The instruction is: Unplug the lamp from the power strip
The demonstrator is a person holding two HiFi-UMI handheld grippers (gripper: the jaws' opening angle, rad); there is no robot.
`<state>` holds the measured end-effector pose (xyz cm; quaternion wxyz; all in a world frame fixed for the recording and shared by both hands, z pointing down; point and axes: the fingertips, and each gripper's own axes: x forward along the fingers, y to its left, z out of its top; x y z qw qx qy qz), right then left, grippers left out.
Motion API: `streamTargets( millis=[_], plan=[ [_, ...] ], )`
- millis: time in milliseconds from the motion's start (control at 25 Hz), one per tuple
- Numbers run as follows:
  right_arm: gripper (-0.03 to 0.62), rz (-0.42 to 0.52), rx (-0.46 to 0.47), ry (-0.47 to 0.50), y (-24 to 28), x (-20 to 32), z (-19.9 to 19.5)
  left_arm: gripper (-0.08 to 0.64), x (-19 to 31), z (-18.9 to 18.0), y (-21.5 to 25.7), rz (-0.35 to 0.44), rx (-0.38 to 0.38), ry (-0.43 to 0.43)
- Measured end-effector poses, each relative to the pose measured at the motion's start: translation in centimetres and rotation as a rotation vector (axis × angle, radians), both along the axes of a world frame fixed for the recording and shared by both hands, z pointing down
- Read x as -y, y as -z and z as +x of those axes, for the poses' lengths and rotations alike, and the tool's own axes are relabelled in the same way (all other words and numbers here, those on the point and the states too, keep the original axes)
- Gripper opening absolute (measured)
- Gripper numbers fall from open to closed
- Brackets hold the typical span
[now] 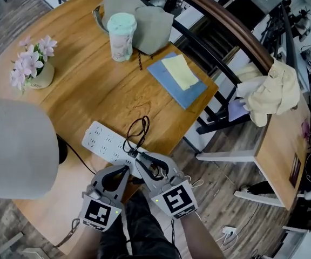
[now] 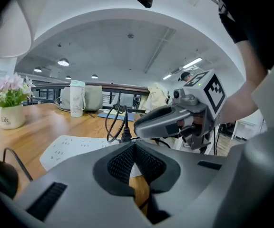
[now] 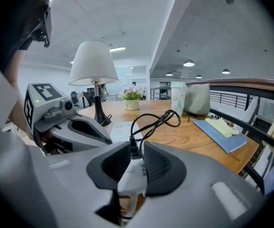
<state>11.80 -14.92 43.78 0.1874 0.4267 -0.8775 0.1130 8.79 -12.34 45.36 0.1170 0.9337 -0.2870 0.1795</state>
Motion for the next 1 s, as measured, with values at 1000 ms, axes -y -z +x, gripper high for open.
streamTargets(
  millis=[1000],
  plan=[
    [0.067,-0.028,-0.112,0.093,-1.3,1.4,-2.3,-0.005,1.8,-1.6,-2.0,-0.019,0.274,0.103]
  ],
)
